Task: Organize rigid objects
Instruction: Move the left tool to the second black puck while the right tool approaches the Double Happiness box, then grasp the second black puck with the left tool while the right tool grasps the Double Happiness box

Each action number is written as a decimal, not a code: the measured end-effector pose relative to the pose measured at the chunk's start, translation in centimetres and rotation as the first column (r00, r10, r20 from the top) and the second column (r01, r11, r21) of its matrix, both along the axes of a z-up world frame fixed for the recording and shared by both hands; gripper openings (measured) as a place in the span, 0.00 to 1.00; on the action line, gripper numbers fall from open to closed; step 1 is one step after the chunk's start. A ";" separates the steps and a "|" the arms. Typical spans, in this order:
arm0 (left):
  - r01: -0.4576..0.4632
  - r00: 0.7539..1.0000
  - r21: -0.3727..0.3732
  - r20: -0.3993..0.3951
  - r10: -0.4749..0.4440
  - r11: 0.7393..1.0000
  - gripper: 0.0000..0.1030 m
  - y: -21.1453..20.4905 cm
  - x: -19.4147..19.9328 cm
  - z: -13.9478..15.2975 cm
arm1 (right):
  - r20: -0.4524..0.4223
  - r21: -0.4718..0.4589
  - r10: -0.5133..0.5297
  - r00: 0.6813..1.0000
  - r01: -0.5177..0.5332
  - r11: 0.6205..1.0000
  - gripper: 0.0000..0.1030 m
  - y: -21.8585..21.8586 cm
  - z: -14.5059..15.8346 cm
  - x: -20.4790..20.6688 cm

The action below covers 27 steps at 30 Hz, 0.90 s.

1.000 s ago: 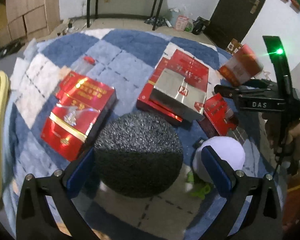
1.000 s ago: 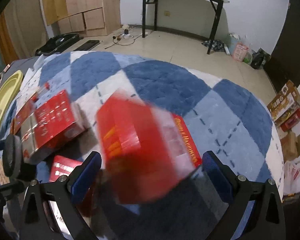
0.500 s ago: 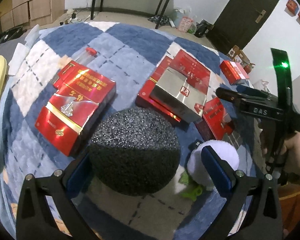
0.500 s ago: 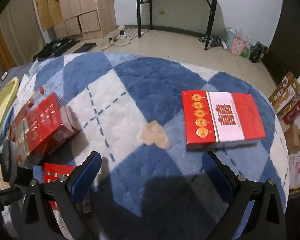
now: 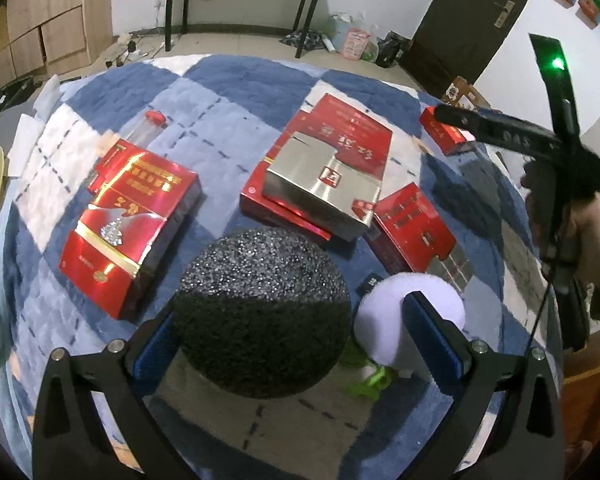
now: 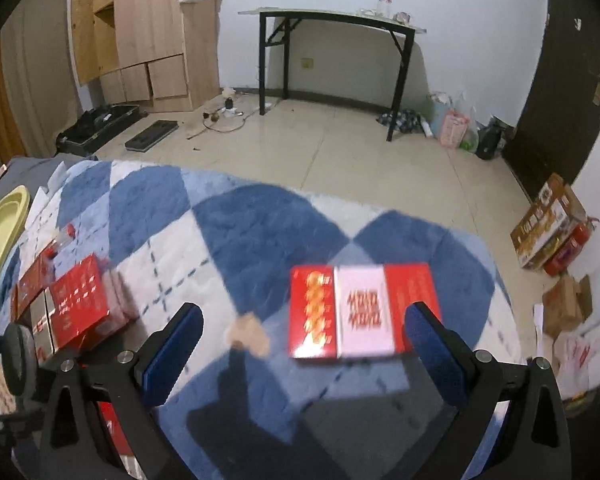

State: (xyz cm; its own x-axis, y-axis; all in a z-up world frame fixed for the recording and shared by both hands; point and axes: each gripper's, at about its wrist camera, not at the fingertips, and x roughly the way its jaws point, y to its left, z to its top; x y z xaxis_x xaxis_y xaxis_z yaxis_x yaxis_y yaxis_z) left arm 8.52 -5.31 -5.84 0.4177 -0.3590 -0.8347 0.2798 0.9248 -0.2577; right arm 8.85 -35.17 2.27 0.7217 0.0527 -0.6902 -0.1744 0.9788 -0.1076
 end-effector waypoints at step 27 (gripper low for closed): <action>0.002 1.000 -0.006 0.005 -0.002 1.000 1.00 -0.1 -1.2 0.0 | -0.013 -0.050 0.007 1.000 -0.008 0.999 1.00 0.3 -2.4 3.6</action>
State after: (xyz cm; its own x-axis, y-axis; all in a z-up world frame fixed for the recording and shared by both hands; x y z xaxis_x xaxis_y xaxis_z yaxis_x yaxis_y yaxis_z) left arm 7.32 -5.37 -5.88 0.4210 -0.3649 -0.8304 0.2833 0.9226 -0.2618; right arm 12.47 -34.89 -0.11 0.7123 0.0231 -0.7015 -0.1836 0.9708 -0.1544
